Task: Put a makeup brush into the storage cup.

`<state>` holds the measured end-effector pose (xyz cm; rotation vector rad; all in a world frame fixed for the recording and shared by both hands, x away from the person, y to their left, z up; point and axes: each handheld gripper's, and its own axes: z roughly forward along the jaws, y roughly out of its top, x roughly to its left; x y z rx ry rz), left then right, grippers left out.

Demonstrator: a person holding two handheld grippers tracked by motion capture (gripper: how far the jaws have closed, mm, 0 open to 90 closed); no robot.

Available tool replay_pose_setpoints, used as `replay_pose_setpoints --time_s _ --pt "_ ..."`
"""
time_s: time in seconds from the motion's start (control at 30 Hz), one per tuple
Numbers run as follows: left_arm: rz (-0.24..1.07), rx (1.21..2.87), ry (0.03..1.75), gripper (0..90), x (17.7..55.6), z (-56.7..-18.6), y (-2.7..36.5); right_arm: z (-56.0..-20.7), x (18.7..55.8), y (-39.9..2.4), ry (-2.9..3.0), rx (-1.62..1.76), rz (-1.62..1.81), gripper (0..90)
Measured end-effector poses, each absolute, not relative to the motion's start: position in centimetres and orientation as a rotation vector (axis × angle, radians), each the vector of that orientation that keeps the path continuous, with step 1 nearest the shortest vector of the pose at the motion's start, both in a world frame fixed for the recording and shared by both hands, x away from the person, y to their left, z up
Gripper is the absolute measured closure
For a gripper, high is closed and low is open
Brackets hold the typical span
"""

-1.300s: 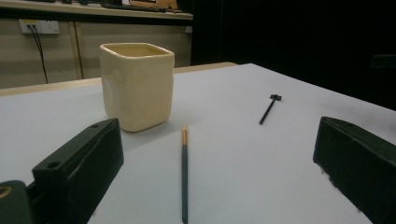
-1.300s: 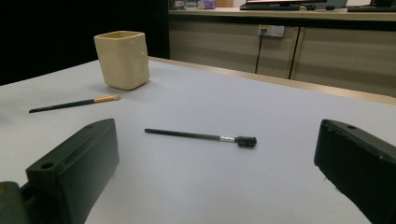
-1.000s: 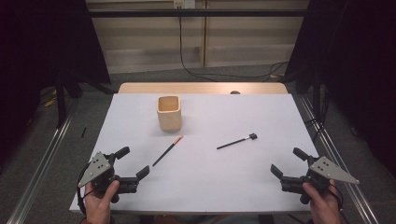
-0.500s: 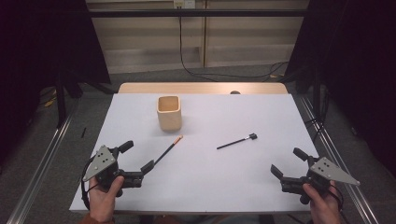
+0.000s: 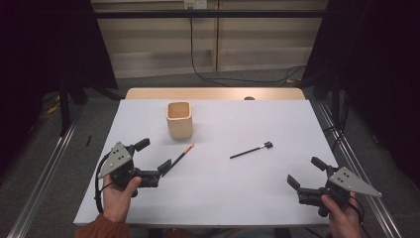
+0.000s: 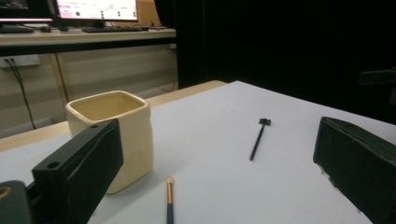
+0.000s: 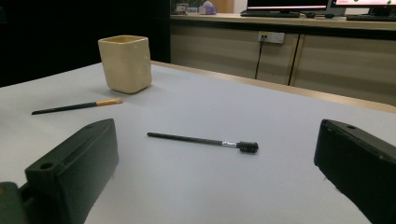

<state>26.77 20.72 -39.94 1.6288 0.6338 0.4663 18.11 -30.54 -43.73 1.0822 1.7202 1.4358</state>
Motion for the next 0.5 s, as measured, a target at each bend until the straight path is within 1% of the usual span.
replay_pose_setpoints --time_s 0.33,0.5 --pt "0.463 1.661 0.59 1.9 28.7 -38.8 19.5 -43.7 18.2 -30.5 1.726 1.078 1.443 0.0" --pt "0.488 1.675 0.576 1.7 29.6 -37.8 19.3 -43.7 18.2 -30.4 1.73 1.076 1.444 0.0"
